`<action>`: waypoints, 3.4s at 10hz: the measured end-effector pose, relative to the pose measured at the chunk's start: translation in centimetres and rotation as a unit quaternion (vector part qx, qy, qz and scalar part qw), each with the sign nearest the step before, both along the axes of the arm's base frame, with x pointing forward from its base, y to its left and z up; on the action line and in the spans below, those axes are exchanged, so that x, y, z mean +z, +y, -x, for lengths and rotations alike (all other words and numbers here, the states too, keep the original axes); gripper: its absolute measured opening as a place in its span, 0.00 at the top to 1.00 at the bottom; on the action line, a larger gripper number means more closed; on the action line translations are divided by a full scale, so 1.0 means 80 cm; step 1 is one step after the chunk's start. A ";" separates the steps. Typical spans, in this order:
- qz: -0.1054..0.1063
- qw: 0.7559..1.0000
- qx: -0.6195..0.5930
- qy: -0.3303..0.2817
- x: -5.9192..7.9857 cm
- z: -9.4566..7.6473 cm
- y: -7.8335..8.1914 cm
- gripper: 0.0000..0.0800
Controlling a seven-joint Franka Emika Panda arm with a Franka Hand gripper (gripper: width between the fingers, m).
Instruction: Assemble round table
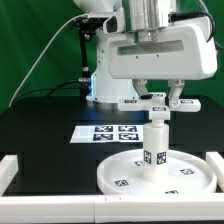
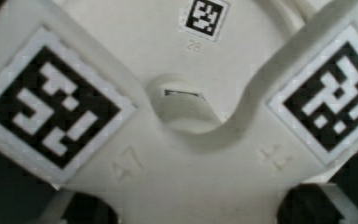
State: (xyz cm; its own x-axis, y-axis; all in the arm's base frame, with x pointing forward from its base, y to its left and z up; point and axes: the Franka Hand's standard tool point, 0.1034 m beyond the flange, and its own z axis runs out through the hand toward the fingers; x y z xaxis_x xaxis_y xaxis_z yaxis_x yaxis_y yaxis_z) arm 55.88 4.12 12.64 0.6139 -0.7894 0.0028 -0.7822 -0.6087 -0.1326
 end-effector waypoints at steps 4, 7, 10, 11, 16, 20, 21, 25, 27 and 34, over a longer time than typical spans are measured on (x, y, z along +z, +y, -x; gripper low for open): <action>0.008 1.000 0.002 -0.002 -0.018 0.000 -0.002 0.45; 0.014 1.000 0.004 -0.018 -0.024 -0.002 -0.006 0.45; 0.014 1.000 0.005 -0.017 -0.024 -0.002 -0.006 0.45; 0.014 1.000 0.005 -0.017 -0.024 -0.002 -0.006 0.45; -0.031 0.976 -0.215 -0.011 -0.025 -0.004 -0.005 0.45; -0.085 0.894 -0.440 0.008 -0.026 -0.004 -0.006 0.45; -0.087 0.885 -0.457 0.010 -0.026 -0.004 -0.006 0.45; -0.089 0.916 -0.391 0.021 -0.009 -0.005 -0.001 0.23; -0.093 0.946 -0.310 0.006 0.018 -0.014 -0.003 0.19; -0.035 0.994 0.107 -0.003 0.013 -0.017 0.000 0.19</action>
Offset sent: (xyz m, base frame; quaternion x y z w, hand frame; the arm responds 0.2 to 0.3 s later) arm 0.0020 -0.0002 -0.0127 0.0037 0.0171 -0.0031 0.9998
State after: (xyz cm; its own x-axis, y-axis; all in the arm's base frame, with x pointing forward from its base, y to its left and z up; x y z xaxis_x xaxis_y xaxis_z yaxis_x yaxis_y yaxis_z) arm 57.21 4.08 13.66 0.7680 -0.6390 -0.0427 -0.6346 -0.7505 -0.1845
